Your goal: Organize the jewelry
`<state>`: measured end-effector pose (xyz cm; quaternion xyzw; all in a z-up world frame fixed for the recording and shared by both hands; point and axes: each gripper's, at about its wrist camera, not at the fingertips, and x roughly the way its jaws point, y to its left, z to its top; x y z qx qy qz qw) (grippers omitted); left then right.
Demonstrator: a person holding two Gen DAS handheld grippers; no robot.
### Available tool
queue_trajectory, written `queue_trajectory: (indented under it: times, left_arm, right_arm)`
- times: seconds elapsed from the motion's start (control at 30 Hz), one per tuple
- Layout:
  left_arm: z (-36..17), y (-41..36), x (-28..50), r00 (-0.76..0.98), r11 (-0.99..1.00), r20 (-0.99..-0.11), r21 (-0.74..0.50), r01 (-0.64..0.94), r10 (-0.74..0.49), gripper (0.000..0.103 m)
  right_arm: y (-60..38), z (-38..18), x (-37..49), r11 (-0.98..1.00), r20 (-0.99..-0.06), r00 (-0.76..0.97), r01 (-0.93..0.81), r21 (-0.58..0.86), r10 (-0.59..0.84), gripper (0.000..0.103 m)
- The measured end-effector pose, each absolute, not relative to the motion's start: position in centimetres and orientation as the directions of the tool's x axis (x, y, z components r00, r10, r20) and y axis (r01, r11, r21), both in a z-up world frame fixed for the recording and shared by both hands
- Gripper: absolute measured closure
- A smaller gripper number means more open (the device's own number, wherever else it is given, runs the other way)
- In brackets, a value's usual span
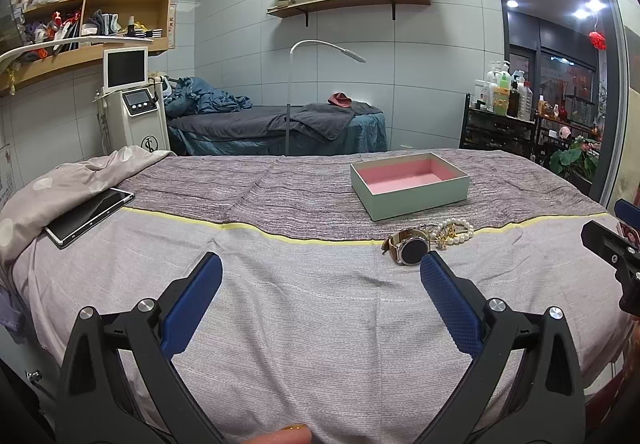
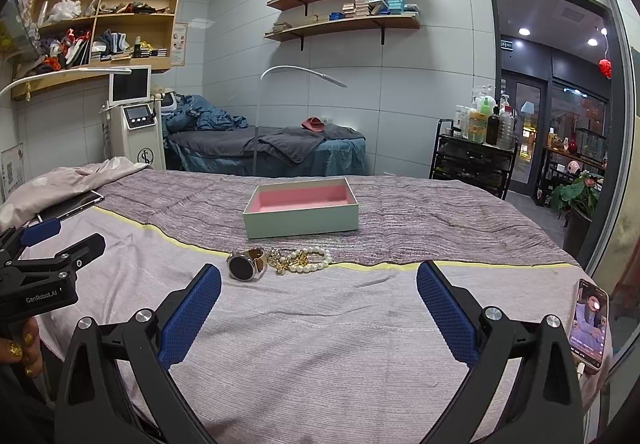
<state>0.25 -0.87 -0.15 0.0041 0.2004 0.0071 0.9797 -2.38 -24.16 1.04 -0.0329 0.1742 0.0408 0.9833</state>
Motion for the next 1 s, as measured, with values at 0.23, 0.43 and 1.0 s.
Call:
queue_trajectory:
  times: [0.23, 0.43, 1.0]
  left_arm:
    - [-0.34, -0.84, 0.33, 0.917, 1.000, -0.397, 0.012, -0.012, 0.016, 0.005]
    - [-0.46, -0.90, 0.39, 0.917, 1.000, -0.398, 0.012, -0.012, 0.016, 0.005]
    - [-0.51, -0.84, 0.46, 0.916, 1.000, -0.400, 0.011, -0.012, 0.016, 0.005]
  right_arm:
    - [-23.97, 0.93, -2.35, 0.994, -0.347, 0.935, -0.094, -0.051, 0.071, 0.007]
    - [-23.93, 0.91, -2.33, 0.994, -0.348, 0.935, -0.093, -0.051, 0.070, 0.007]
    - [-23.53, 0.49, -2.12, 0.994, -0.353, 0.933, -0.097, -0.051, 0.073, 0.007]
